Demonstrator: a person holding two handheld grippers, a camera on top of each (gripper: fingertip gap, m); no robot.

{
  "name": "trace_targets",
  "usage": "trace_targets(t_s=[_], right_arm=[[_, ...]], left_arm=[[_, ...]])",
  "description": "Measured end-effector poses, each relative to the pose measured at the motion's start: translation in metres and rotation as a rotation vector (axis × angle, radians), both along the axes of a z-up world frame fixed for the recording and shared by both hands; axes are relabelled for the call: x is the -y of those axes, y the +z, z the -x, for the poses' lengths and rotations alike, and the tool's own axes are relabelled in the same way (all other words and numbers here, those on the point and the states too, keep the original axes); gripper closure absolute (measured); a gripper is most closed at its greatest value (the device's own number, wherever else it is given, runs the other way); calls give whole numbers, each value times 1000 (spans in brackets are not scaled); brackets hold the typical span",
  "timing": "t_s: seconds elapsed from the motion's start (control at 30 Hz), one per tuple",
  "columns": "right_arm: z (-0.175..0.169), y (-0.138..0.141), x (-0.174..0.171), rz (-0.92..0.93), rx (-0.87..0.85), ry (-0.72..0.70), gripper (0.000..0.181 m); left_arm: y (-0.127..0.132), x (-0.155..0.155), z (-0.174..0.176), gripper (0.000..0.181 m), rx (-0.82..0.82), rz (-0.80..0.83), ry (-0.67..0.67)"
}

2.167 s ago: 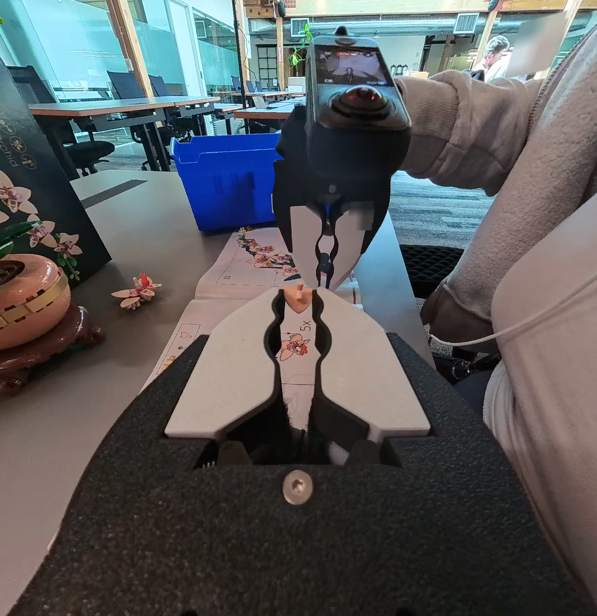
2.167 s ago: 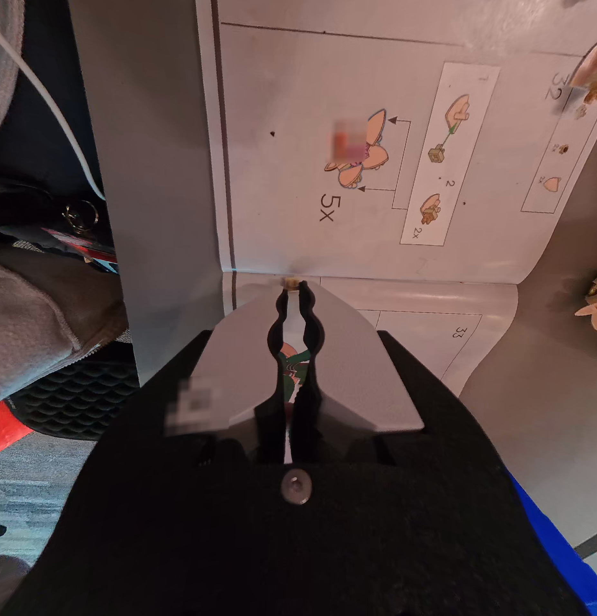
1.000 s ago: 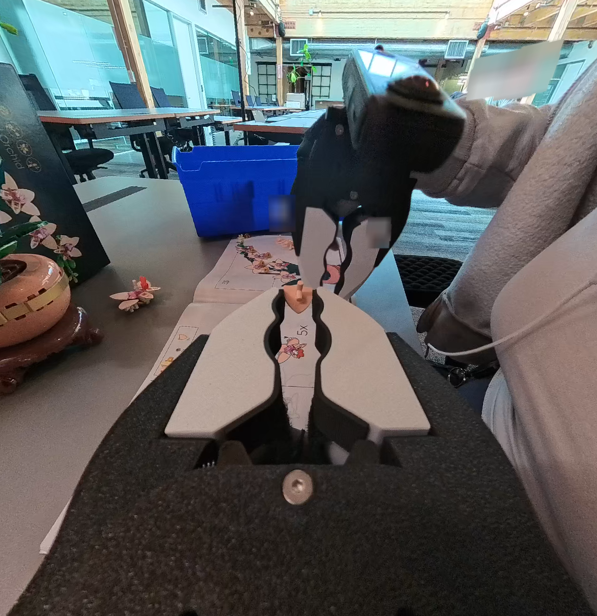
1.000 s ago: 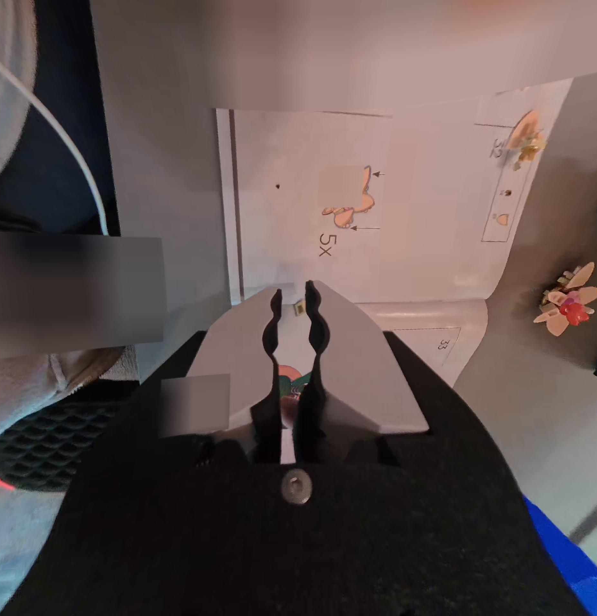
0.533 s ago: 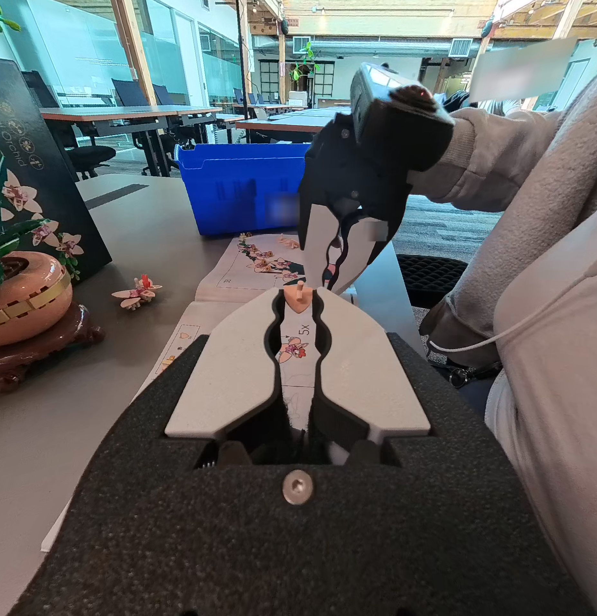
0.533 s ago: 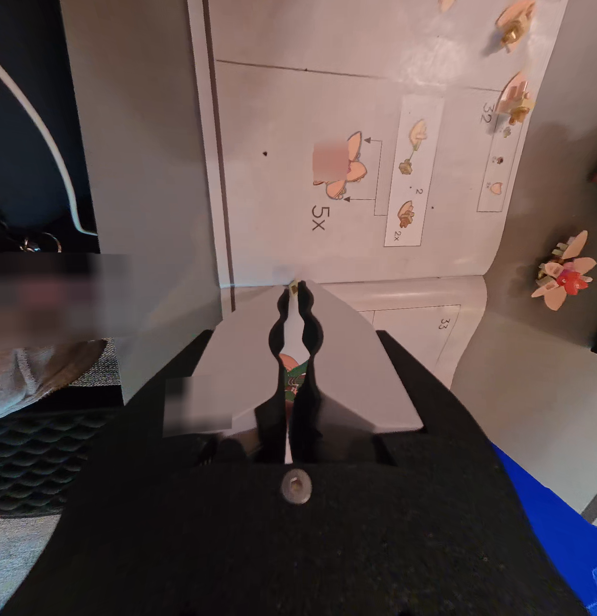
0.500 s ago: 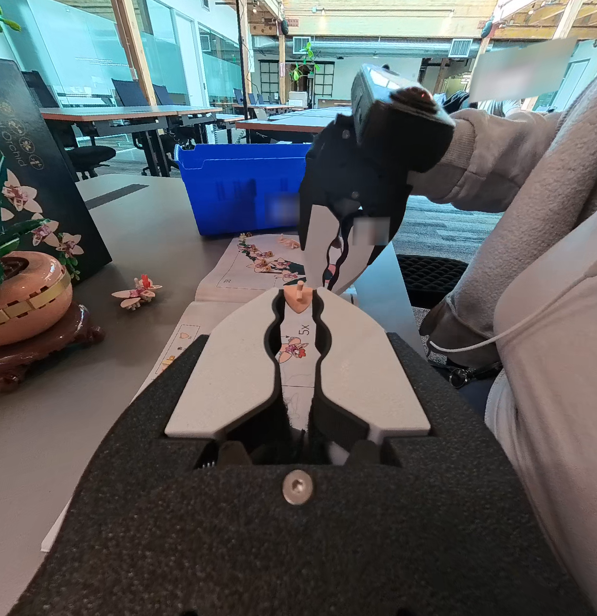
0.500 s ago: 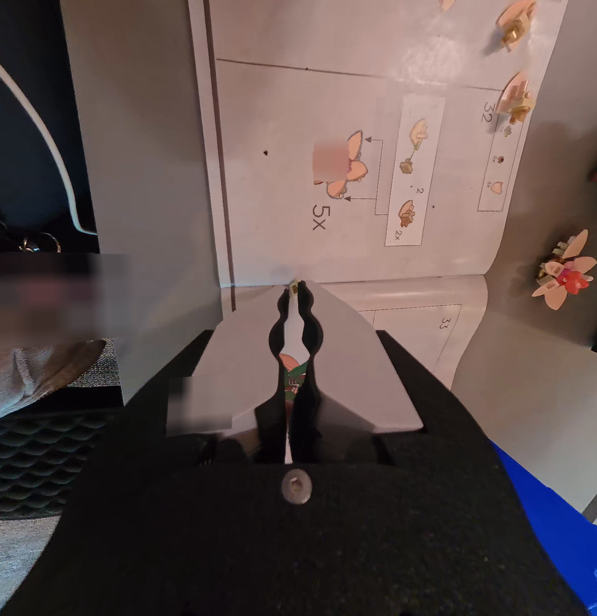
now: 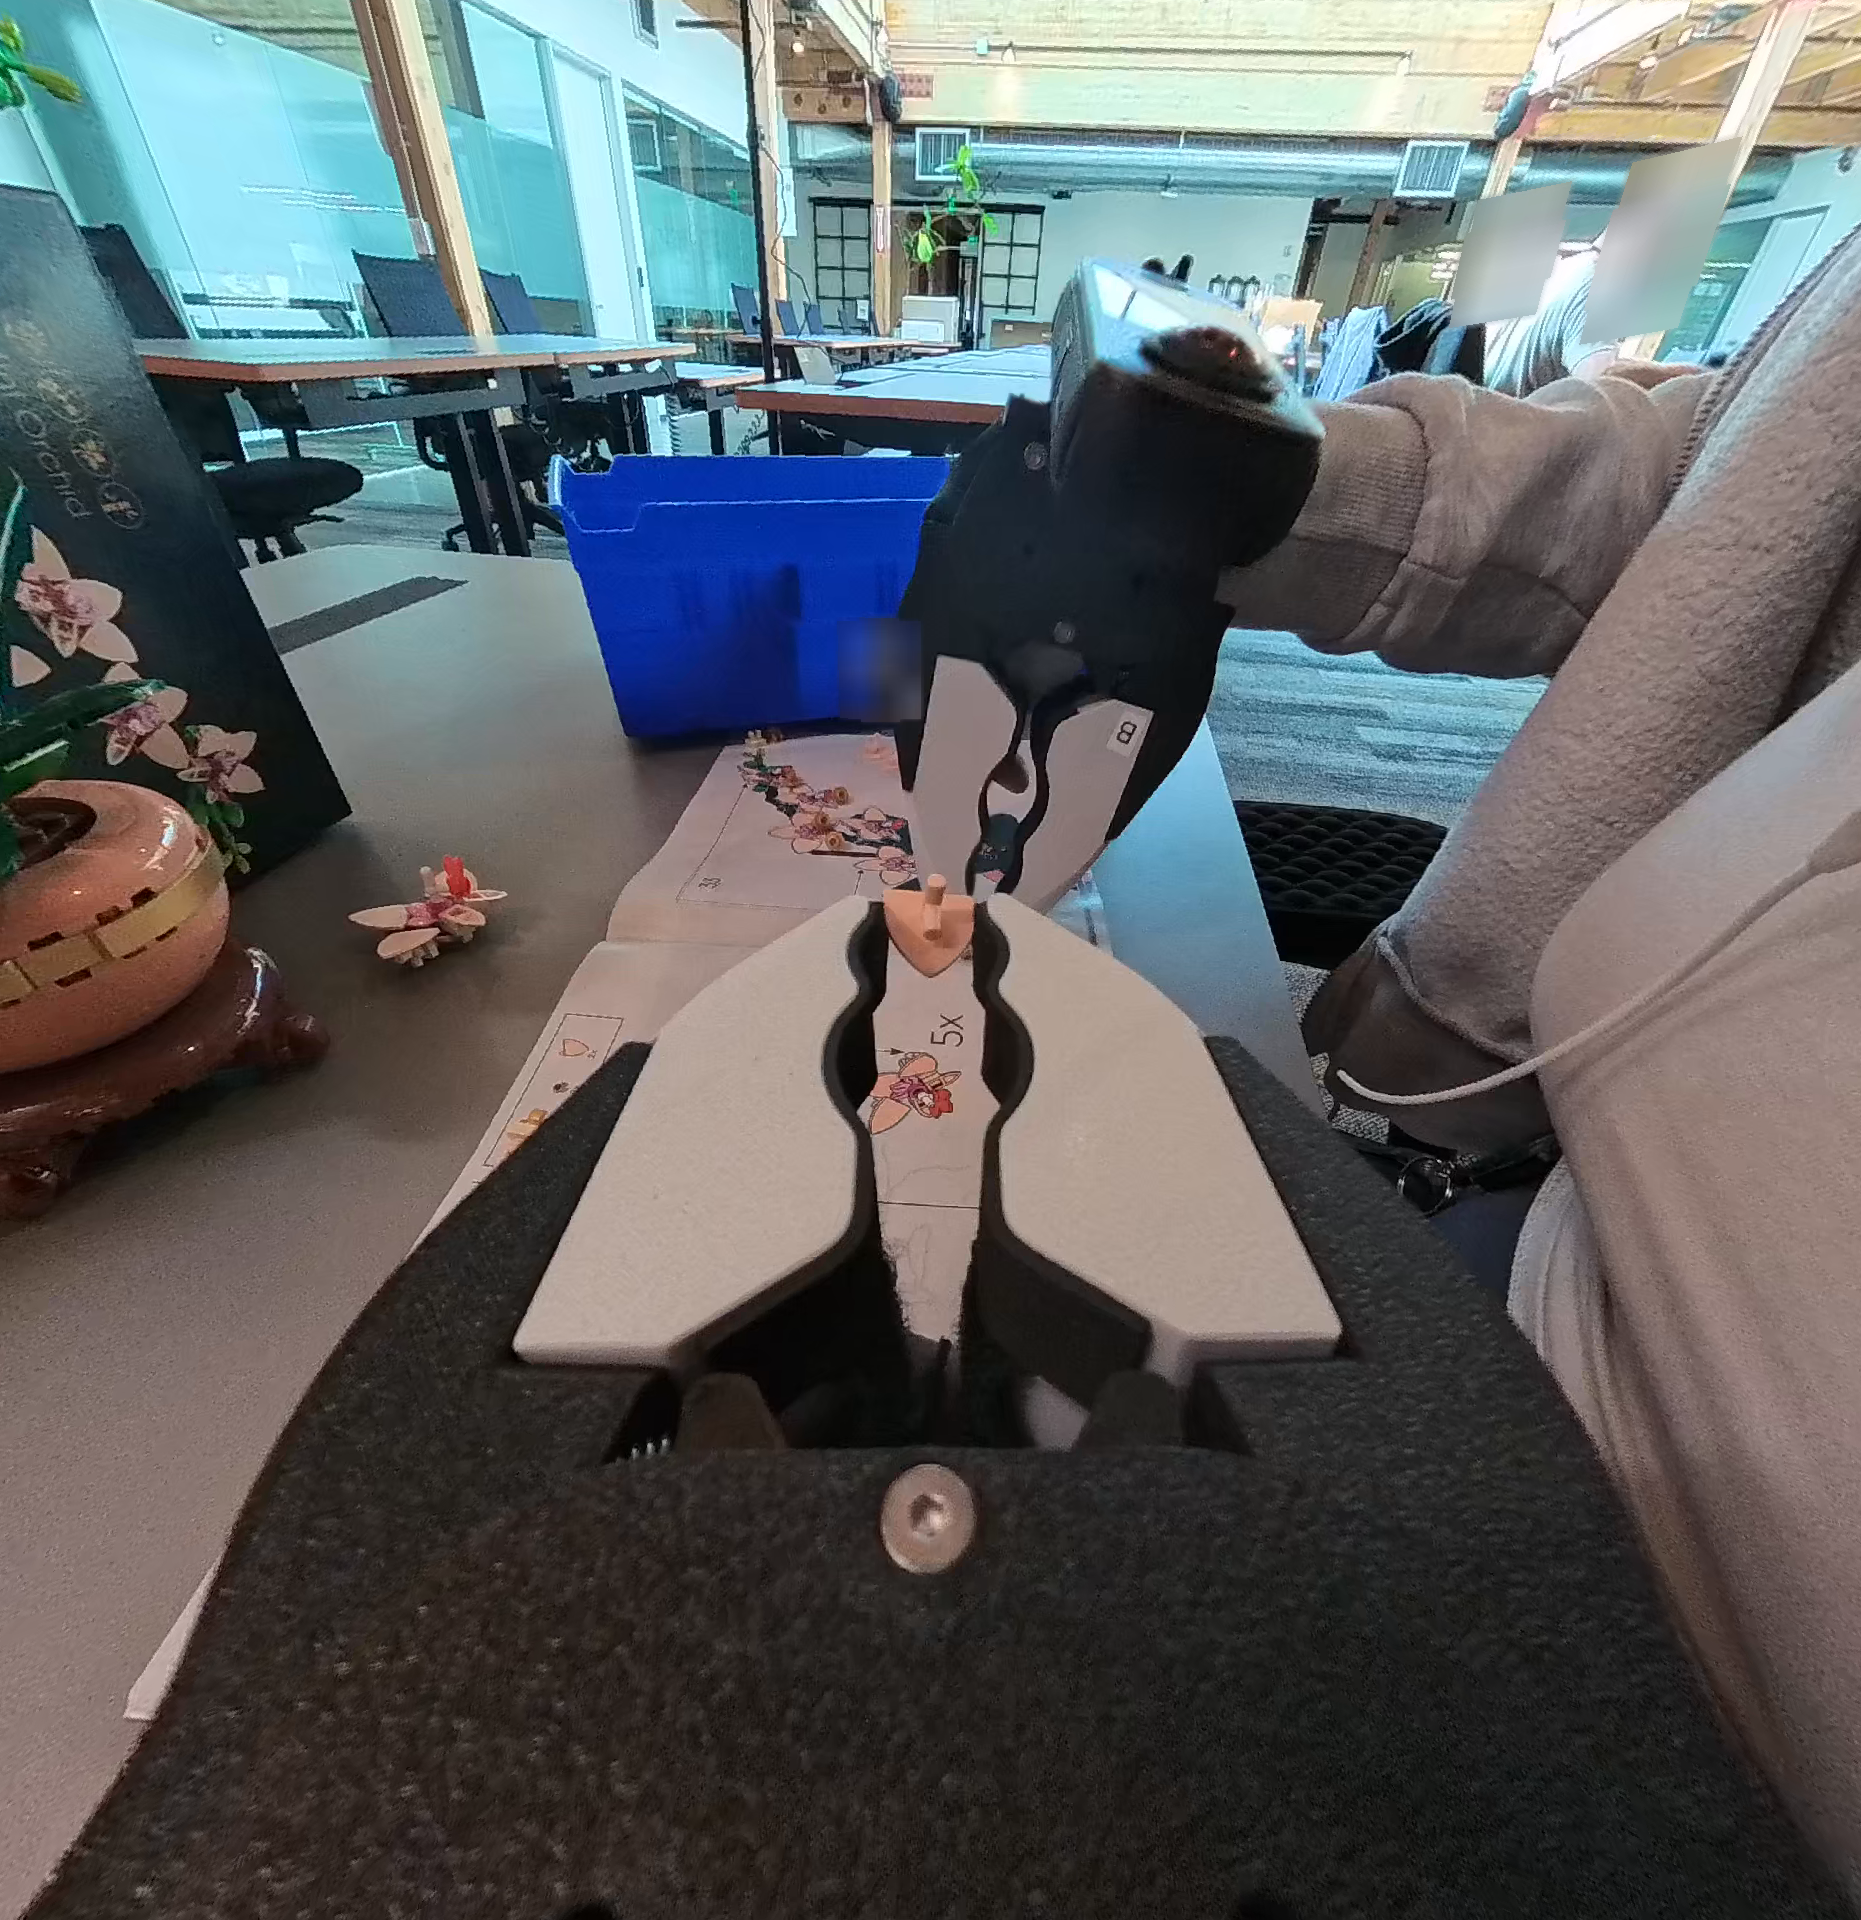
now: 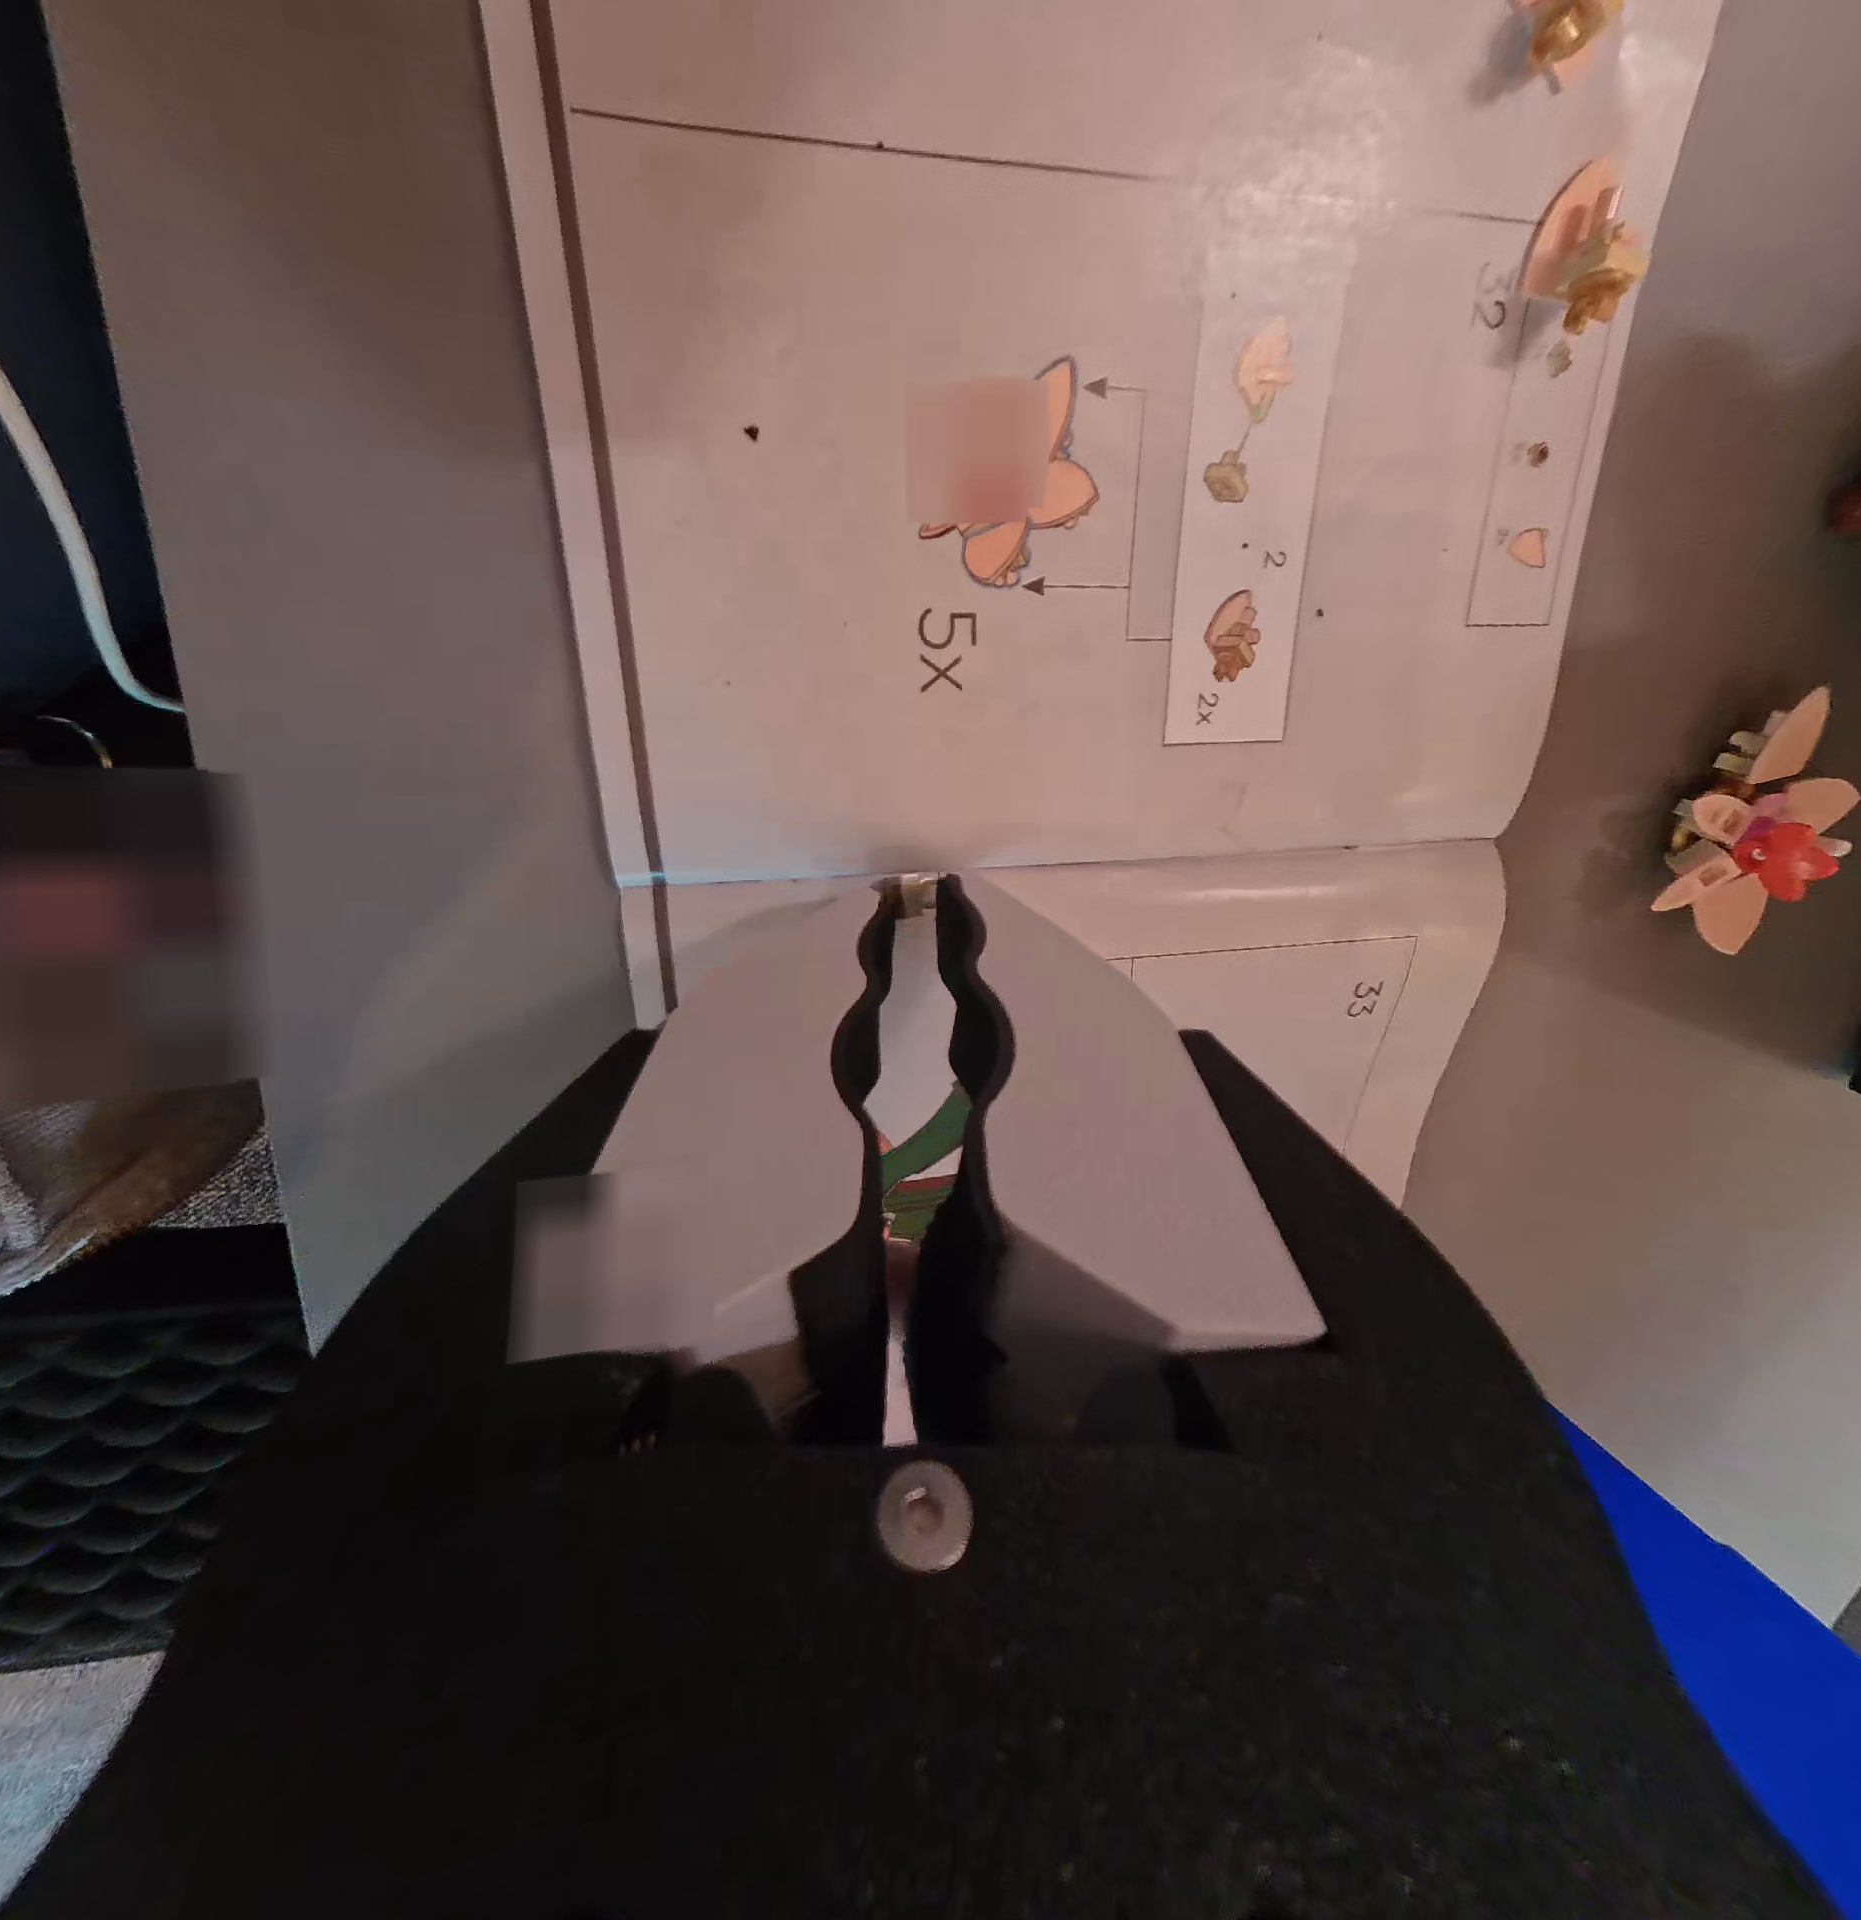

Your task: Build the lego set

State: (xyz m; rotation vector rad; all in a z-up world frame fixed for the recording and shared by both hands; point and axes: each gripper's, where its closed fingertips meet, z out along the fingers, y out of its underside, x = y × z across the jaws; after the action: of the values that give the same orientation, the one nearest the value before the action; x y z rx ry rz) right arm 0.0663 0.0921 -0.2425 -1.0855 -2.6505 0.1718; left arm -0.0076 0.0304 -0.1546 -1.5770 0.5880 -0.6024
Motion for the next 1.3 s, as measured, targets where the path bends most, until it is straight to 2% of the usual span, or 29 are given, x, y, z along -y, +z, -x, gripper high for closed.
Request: trace_targets(t_s=[0.03,0.13,0.2,0.27,0.33,0.4,0.43,0.53,0.6,0.67,0.77,0.97,1.3], right_arm=[[1,2,0,5,-12,-6,173],[2,9,-7,8,-64,-122,167],[4,14,-11,51,-121,-333,158],[11,21,-7,178,-262,-614,151],[14,27,1,318,-433,-850,152],[9,25,8,352,-580,-988,153],[4,21,7,288,-624,-1028,154],[-3,17,4,2,-727,-1018,164],[0,19,3,-83,-758,-1005,166],[1,13,3,-83,-724,-1020,169],[1,6,0,-46,-694,-1055,163],[3,4,-2,-30,-671,-1040,167],[-2,2,-8,15,-665,-1094,173]], left_arm=[[0,0,0,166,2,0,0],[0,0,1,166,8,2,1],[1,0,1,166,12,1,4],[1,0,3,166,19,0,8],[3,0,5,166,31,-5,18],[4,-1,6,166,43,-11,28],[4,-1,7,166,47,-12,31],[5,-1,8,166,57,-8,32],[6,-1,8,166,67,-12,30],[7,-1,8,166,76,-14,26],[9,0,10,166,95,-21,28],[8,-1,10,166,96,-16,32],[8,-1,10,166,90,-16,33]])
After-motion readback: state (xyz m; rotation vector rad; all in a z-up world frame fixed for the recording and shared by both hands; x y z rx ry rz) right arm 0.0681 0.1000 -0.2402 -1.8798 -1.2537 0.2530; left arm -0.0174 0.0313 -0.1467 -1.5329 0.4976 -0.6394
